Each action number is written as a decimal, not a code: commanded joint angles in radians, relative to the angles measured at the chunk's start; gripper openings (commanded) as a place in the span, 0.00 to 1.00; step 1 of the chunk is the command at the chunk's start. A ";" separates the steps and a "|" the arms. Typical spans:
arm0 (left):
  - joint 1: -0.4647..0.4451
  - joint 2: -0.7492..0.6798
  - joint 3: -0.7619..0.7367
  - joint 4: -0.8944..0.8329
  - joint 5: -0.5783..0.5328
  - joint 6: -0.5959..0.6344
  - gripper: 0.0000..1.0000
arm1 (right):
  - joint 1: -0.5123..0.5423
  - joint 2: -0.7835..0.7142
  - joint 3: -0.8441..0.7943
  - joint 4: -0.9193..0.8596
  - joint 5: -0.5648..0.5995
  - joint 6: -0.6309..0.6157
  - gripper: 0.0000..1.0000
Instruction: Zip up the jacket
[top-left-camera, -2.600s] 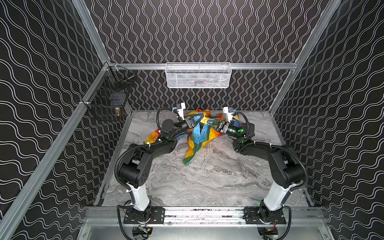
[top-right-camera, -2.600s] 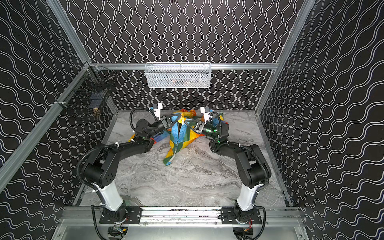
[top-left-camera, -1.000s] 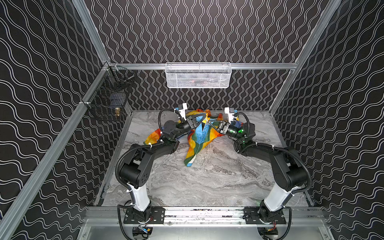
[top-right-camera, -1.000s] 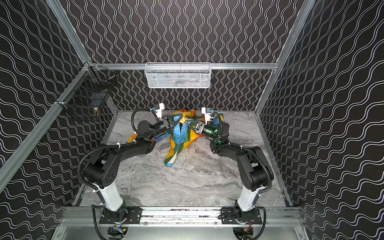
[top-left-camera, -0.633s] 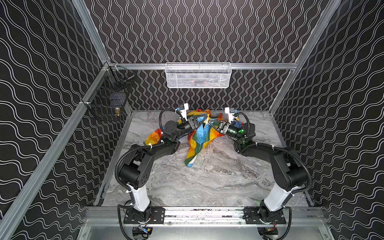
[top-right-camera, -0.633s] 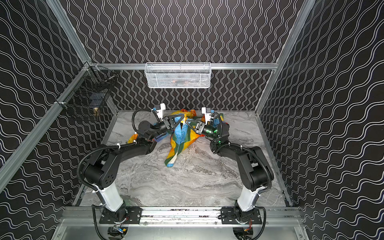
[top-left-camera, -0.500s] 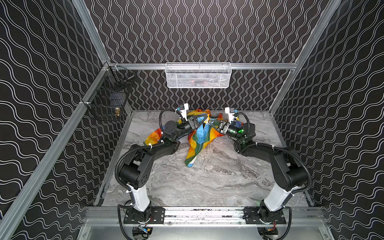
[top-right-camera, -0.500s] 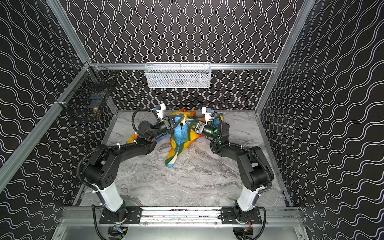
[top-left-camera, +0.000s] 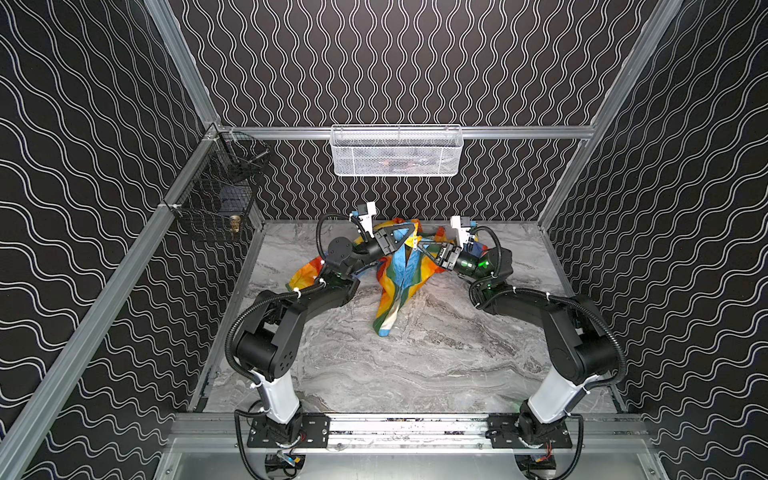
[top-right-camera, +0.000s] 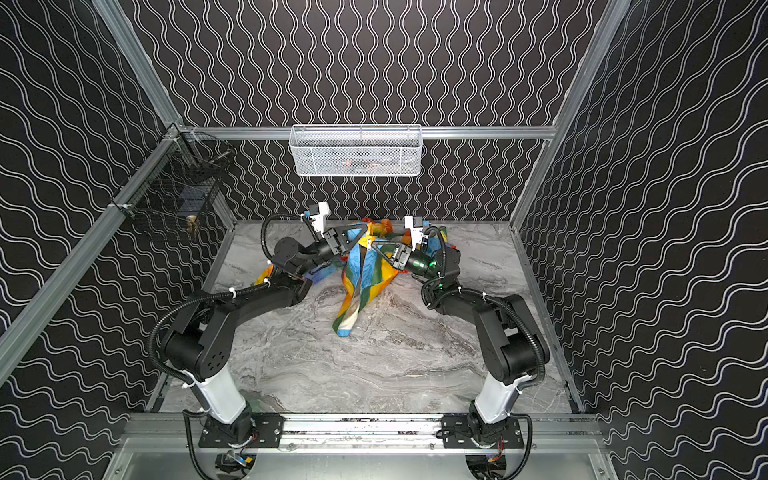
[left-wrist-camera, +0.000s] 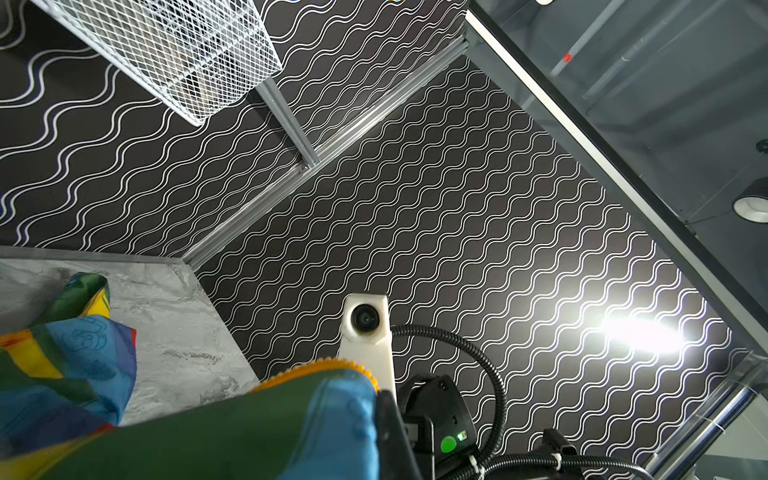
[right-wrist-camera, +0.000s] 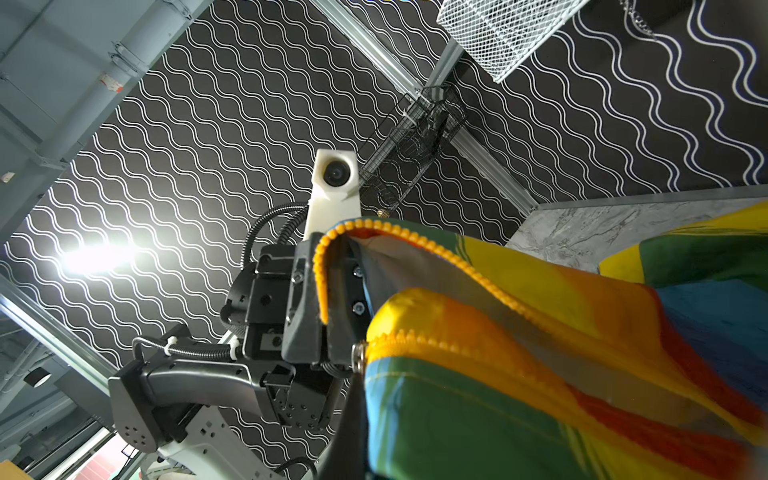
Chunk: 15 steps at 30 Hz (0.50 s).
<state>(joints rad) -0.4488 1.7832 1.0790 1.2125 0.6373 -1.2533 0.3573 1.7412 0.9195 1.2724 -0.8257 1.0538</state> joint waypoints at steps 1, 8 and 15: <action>0.002 0.001 -0.006 0.035 -0.005 0.008 0.00 | 0.000 -0.011 -0.001 0.083 -0.012 -0.005 0.00; 0.001 0.001 -0.017 0.034 -0.008 0.011 0.00 | 0.002 -0.005 0.004 0.104 -0.013 0.008 0.00; 0.002 0.005 -0.005 0.038 -0.004 0.009 0.00 | 0.001 -0.008 0.002 0.094 -0.010 0.003 0.00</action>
<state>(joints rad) -0.4480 1.7844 1.0634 1.2091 0.6315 -1.2530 0.3573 1.7397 0.9188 1.3037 -0.8261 1.0546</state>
